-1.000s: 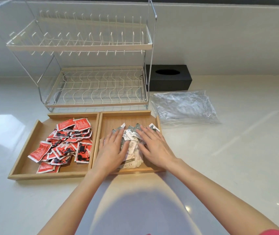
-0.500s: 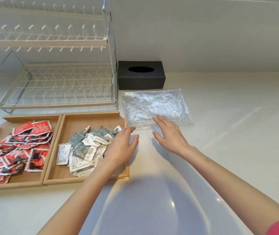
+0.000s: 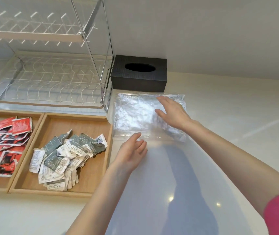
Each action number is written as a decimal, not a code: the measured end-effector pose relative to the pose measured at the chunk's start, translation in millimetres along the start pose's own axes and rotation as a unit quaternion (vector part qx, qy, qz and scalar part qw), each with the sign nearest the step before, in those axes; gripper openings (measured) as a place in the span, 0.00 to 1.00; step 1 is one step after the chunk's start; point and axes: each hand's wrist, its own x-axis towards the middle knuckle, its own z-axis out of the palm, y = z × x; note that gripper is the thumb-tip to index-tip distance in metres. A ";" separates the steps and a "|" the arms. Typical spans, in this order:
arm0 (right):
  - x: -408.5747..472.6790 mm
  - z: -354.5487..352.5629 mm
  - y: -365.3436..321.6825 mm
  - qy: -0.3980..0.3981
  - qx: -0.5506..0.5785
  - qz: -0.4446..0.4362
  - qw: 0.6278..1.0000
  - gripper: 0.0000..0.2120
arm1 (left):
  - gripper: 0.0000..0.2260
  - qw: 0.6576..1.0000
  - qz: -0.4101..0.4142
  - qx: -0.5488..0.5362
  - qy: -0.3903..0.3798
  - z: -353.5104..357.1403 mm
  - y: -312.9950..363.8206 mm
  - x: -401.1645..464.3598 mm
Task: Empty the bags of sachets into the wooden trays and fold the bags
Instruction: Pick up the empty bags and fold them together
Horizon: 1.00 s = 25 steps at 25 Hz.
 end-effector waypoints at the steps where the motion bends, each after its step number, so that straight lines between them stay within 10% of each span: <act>1: 13.7 -1.8 4.4 -0.005 -0.012 0.000 1.000 0.25 | 0.05 1.000 0.002 -0.005 0.002 3.1 0.1 3.6; 25: 32.0 14.8 7.2 -0.124 -0.053 0.121 0.984 0.40 | 0.10 0.997 0.076 -0.004 0.011 10.3 8.5 16.8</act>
